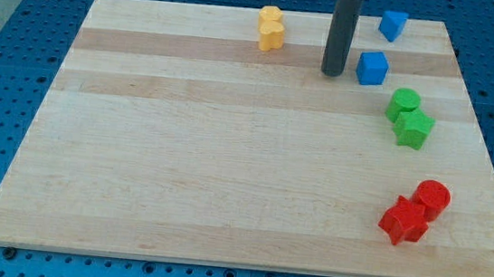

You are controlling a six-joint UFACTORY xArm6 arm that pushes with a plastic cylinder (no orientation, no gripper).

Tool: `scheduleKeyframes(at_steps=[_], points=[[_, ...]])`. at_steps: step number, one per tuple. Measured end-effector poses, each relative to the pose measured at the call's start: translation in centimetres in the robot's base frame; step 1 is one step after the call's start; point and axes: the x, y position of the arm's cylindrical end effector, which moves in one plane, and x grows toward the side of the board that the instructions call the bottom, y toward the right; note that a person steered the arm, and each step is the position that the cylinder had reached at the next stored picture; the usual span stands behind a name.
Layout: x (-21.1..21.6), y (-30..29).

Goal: Slide the blue cube closer to blue traingle

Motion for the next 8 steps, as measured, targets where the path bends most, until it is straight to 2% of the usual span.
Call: scheduleKeyframes(at_steps=[3, 6, 8], points=[[2.4, 3.1], [1.5, 4.9], [-1.9, 6.7]])
